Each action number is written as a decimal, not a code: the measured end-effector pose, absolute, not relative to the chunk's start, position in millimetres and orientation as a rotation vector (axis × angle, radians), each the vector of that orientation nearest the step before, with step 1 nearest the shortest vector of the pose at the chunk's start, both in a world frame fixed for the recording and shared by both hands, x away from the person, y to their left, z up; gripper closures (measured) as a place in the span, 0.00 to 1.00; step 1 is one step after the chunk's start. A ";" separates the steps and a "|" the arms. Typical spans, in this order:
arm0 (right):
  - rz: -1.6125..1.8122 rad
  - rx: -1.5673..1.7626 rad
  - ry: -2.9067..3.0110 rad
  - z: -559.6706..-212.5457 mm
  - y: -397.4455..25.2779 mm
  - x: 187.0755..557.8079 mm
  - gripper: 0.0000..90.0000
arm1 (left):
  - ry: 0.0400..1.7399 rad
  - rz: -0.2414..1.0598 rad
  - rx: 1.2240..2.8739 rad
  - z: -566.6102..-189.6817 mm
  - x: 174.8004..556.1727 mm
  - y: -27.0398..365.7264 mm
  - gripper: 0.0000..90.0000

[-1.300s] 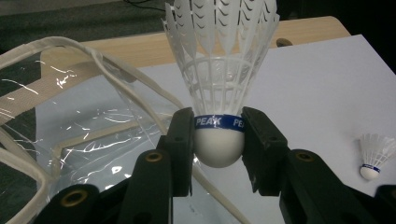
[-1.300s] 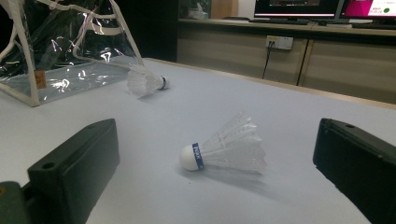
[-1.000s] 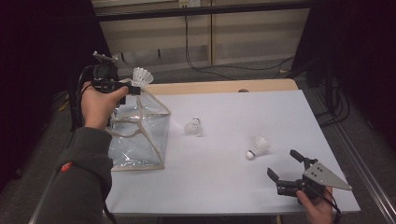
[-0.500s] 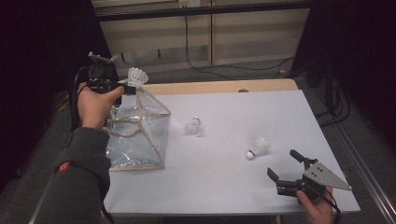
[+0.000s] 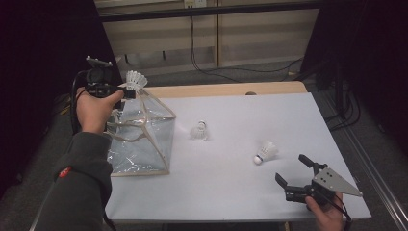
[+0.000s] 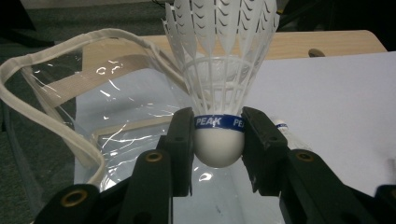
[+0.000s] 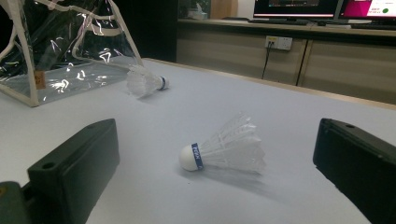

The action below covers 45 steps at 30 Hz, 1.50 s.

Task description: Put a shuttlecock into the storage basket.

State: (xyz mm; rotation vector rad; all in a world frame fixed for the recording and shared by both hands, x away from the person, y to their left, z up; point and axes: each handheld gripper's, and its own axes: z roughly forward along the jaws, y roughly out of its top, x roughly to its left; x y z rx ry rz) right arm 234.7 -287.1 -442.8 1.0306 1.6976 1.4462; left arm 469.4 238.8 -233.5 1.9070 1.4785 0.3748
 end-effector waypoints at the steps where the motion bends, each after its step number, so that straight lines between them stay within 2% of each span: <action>1: 1.447 1.032 1.697 -442.8 -287.3 234.6 0.01 | 1.486 0.377 1.904 -233.9 469.3 240.6 0.73; 45: 1.452 1.038 1.694 -442.7 -287.5 234.5 0.01 | 1.643 0.441 1.828 -255.1 472.7 262.3 0.73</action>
